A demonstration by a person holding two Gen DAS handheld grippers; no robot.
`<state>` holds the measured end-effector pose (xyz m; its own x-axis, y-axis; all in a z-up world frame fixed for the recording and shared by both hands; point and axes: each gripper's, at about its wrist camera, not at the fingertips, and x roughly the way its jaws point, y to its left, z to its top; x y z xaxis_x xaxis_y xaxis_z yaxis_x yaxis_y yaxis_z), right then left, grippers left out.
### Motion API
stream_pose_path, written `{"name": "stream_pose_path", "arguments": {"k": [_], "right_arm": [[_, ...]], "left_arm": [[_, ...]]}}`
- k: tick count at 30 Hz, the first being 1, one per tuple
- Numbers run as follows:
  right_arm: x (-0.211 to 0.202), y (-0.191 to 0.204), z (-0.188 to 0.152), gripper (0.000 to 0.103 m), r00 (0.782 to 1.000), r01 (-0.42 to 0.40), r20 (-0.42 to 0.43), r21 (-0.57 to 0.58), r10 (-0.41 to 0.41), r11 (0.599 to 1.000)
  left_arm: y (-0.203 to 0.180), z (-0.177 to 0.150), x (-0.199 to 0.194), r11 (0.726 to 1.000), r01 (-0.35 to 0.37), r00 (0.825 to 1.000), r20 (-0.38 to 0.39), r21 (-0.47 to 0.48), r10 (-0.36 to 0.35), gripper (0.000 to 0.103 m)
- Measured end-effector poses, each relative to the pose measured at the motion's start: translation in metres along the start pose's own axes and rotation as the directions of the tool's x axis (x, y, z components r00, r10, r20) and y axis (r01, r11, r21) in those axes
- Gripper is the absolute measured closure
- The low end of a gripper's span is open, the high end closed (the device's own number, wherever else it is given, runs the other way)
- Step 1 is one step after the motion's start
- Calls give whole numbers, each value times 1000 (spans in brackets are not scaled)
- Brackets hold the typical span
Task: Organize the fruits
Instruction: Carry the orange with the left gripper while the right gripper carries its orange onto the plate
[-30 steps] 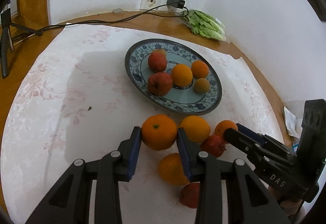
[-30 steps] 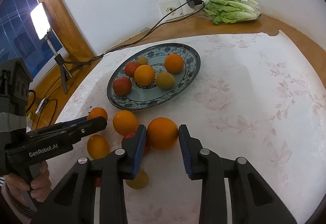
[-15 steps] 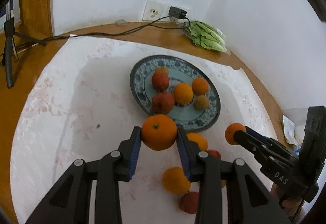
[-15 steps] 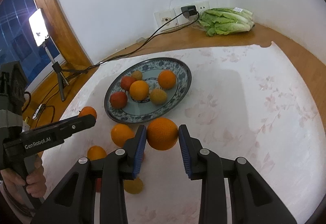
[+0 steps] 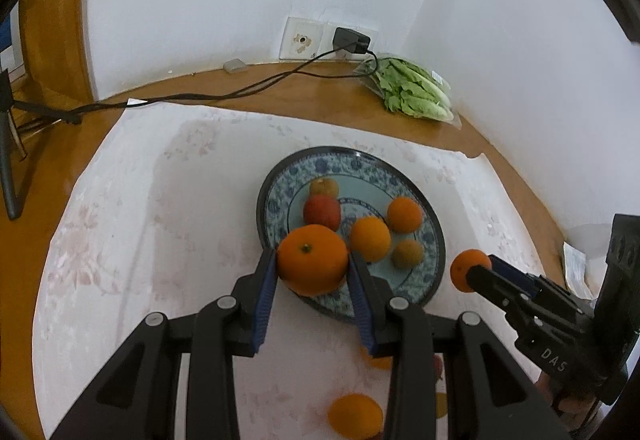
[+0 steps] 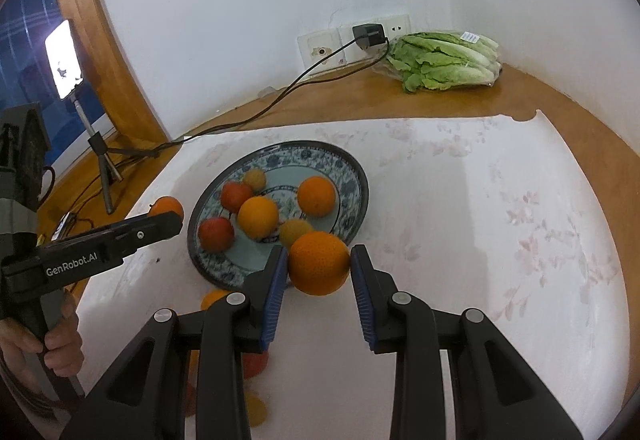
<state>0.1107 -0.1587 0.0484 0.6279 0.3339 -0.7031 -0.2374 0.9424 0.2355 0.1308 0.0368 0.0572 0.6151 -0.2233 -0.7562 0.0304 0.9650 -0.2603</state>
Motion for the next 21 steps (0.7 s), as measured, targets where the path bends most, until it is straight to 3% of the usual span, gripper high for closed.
{"name": "stream_pose_path", "arguments": {"k": [21], "right_arm": [[30, -11, 16, 70, 999, -12, 31, 26, 11, 1000]], "left_arm": [[12, 9, 37, 1000, -9, 1000, -26, -24, 8, 66]]}}
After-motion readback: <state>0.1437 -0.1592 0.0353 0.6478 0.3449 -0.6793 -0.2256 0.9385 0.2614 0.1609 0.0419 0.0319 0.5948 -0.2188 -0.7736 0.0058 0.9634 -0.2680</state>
